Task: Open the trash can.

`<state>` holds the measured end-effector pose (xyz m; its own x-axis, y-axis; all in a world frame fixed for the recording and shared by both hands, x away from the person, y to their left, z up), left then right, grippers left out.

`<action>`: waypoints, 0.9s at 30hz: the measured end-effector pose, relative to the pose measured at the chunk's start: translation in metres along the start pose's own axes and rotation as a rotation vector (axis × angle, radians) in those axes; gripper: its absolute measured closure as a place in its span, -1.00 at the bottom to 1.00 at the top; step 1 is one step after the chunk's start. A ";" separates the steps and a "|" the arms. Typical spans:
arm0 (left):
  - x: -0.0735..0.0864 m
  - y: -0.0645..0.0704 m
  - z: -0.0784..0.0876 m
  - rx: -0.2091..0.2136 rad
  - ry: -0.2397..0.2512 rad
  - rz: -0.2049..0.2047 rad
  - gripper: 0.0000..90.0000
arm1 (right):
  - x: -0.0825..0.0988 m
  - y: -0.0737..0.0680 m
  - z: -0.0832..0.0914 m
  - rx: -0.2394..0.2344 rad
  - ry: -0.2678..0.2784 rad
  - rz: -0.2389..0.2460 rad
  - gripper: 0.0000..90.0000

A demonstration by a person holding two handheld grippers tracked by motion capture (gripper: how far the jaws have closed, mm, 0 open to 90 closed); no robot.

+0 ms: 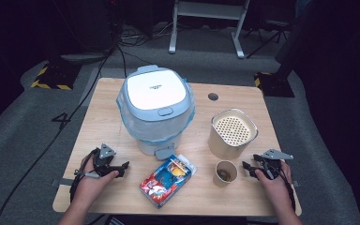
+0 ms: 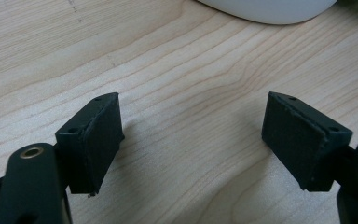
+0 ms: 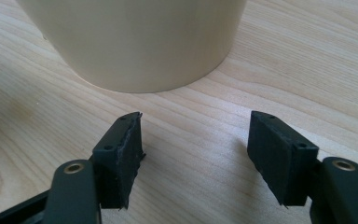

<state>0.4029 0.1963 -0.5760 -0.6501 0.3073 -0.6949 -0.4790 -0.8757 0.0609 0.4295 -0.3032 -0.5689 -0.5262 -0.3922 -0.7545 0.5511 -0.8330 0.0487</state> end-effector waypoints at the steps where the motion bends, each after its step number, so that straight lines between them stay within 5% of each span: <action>1: 0.000 0.000 0.000 -0.002 0.001 0.002 -0.54 | 0.000 0.000 0.000 0.002 0.000 -0.001 -0.21; 19: 0.000 0.001 0.000 0.022 0.000 -0.019 -0.54 | 0.000 -0.002 0.001 0.004 0.006 0.003 -0.13; 25: -0.002 -0.004 0.003 0.049 0.019 -0.026 0.00 | 0.000 -0.002 0.001 0.004 0.007 0.005 -0.10; 27: -0.003 -0.001 0.006 0.099 0.005 0.005 0.08 | 0.000 -0.003 0.001 -0.002 0.009 0.008 -0.07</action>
<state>0.4012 0.1985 -0.5699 -0.6498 0.3013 -0.6978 -0.5318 -0.8362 0.1342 0.4275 -0.3013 -0.5683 -0.5159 -0.3958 -0.7597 0.5568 -0.8289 0.0537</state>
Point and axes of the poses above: each handheld gripper's, and its own axes: z roughly backward along the jaws, x roughly out of its underside, y roughly to its right, the point moved 10 cm from there along -z, roughly forward along the jaws, and after that the axes turned 3 degrees about z, right-handed, at the moved point
